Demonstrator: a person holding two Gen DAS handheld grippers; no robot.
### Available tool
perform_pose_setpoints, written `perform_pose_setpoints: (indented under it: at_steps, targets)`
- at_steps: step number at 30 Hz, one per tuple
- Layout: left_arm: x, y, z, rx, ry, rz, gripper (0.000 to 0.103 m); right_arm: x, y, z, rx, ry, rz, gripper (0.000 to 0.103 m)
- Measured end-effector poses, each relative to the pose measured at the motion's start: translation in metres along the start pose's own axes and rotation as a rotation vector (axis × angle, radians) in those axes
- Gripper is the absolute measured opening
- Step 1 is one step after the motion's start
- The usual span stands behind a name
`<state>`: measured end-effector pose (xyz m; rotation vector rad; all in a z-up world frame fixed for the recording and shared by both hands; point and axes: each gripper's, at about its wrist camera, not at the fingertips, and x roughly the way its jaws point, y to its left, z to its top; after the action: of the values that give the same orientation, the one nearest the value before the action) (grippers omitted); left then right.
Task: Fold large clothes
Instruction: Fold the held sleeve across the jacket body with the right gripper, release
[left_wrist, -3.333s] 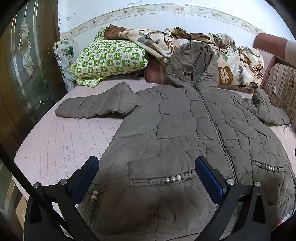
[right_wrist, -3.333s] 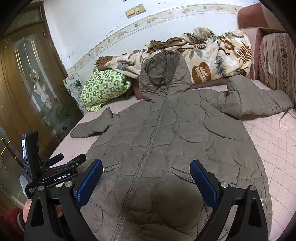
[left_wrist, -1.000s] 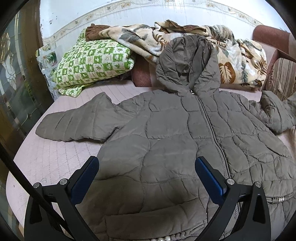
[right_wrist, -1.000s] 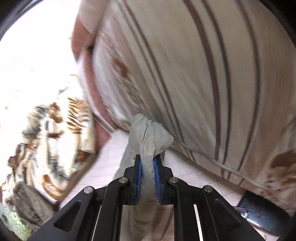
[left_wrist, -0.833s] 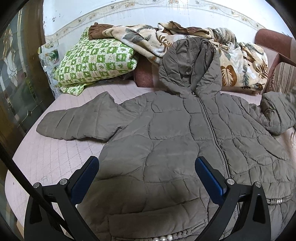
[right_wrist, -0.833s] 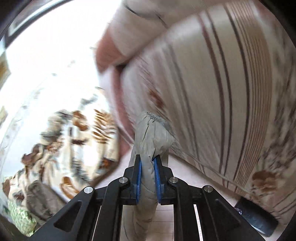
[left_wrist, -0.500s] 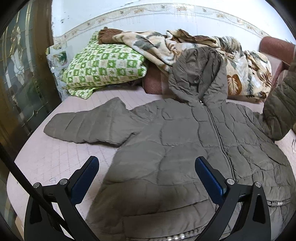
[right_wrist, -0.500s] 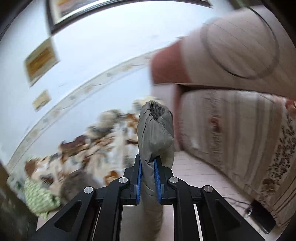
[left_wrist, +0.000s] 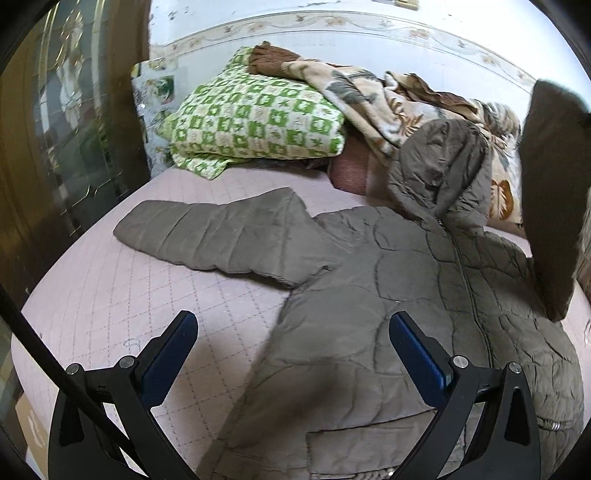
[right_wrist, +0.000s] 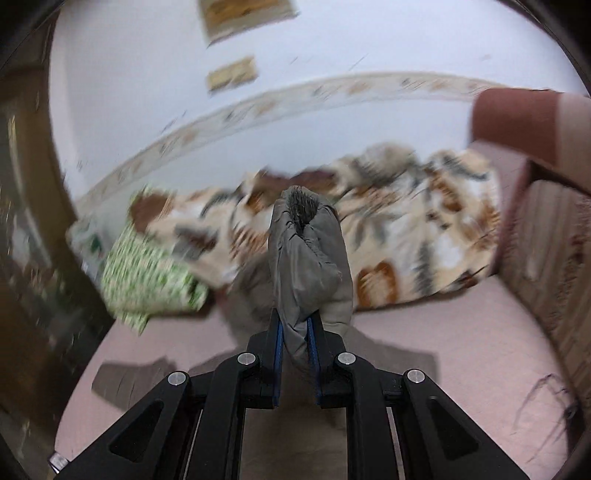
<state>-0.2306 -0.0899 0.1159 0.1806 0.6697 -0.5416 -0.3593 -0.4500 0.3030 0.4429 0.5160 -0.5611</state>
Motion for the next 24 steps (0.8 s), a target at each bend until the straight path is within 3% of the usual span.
perform_pose_setpoints:
  at_steps: [9,17,21,24]
  targets:
    - [0.007,0.015,0.000,-0.046,0.035,0.007,0.103,0.102,0.064,-0.095,-0.079,0.202,0.048,0.013]
    - [0.016,0.011,0.000,-0.044,0.056,0.011,0.103,0.165,0.087,-0.161,-0.060,0.348,0.119,0.015]
    - [0.018,0.008,0.001,-0.046,0.060,0.007,0.103,0.172,0.089,-0.172,-0.041,0.409,0.220,0.028]
    - [0.018,0.009,0.001,-0.046,0.061,0.008,0.103,0.154,0.077,-0.165,-0.014,0.359,0.284,0.037]
